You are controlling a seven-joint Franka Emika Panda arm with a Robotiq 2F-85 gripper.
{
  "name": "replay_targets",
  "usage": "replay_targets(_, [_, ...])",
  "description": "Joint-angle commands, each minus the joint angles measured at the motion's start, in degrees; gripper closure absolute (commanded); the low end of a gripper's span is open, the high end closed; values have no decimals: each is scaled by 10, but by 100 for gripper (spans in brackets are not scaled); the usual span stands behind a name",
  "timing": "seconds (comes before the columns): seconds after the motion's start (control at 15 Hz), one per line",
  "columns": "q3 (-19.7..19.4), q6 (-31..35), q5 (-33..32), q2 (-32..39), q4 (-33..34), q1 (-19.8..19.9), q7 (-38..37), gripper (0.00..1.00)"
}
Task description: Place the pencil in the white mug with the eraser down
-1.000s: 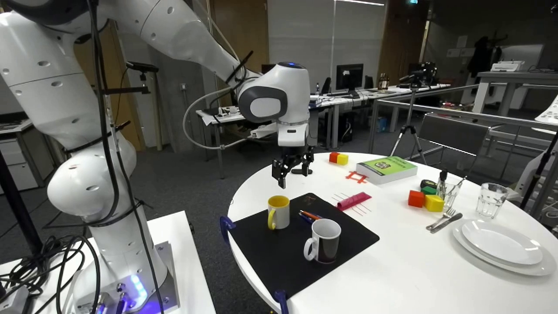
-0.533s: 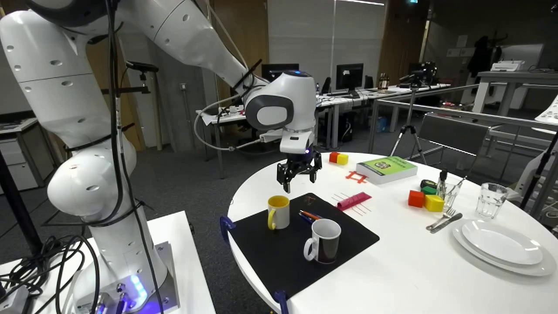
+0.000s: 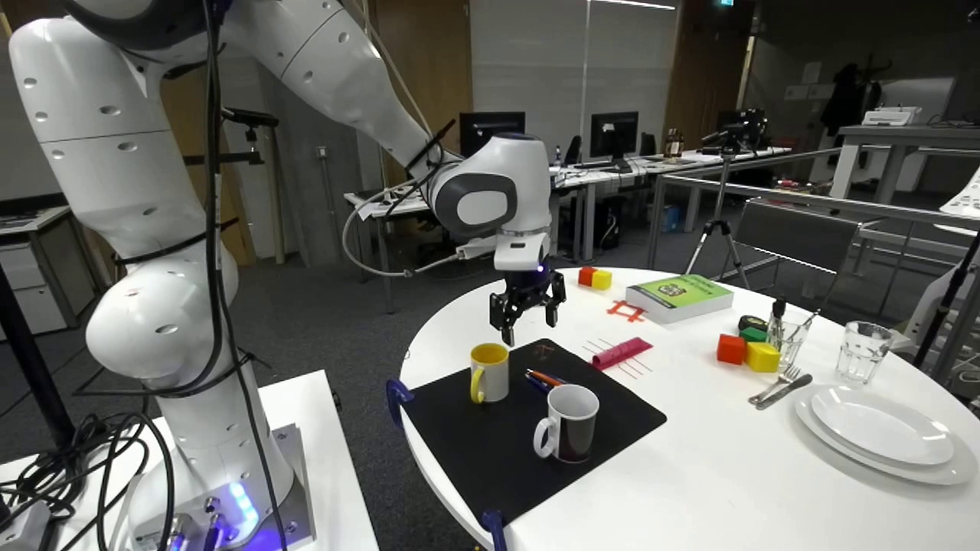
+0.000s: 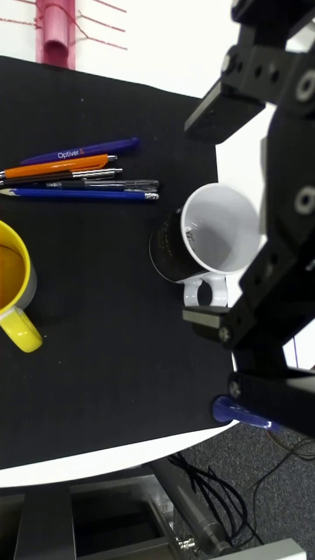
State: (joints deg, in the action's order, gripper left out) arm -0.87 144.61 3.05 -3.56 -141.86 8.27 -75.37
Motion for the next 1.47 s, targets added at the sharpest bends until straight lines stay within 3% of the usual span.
replay_targets(0.0, [-5, 47, -27, 48, 16, -16, -24, 0])
replay_targets(0.4, [-12, 109, 19, 119, 34, -37, 29, 0])
replay_targets(0.73, [-6, 92, 92, 171, 68, -41, 108, 0])
replay_targets(1.27, [-20, 81, 88, 264, 134, -55, 149, 0])
replay_targets(1.4, [-10, 51, 108, 272, 149, -44, 169, 0])
